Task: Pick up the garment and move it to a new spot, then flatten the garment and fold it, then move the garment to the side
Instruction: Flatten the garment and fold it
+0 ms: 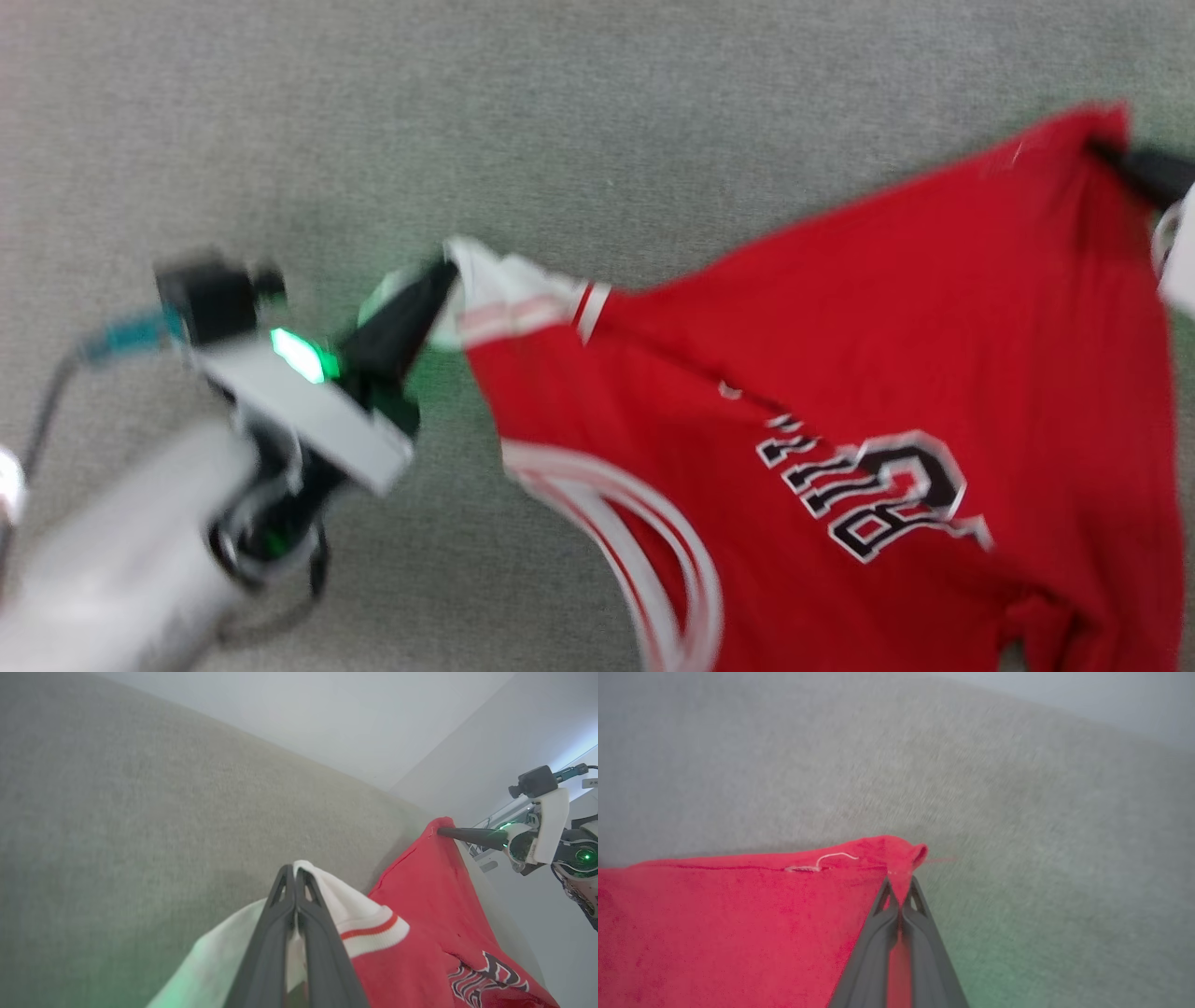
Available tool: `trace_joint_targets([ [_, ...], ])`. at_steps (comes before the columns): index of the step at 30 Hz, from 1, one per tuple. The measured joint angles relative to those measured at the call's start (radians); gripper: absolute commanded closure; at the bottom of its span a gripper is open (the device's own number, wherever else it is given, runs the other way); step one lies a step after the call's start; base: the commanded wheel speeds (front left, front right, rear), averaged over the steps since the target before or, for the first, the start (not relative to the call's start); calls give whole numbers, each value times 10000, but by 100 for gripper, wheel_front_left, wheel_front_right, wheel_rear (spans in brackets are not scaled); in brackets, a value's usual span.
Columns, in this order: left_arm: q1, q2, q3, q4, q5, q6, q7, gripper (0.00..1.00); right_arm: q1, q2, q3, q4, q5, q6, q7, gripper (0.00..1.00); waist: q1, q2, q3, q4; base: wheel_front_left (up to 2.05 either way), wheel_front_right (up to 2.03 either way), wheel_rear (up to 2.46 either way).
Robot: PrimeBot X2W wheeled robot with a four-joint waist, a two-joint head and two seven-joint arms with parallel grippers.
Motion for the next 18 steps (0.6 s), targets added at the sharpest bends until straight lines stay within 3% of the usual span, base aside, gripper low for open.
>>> trace_joint_targets([
  [4, -1835, -107, -69, 464, -6, 0, 625, 100, -1007, 483, -819, 437, -161, -2, -573, 100, 0, 0, 138, -151, 0, 0, 0],
  [12, -6397, -1087, 976, 2882, -696, 0, 1243, 100, -4542, 1801, -2723, 2397, -1179, -2, -2098, 100, 0, 0, 703, -561, 0, 0, 0],
  [18, -9655, -1900, 1220, 4986, 12, 0, 1041, 100, -6862, 2063, -2635, 3344, -2293, -2, -3858, 100, 0, 0, 1089, -965, 0, 0, 0],
])
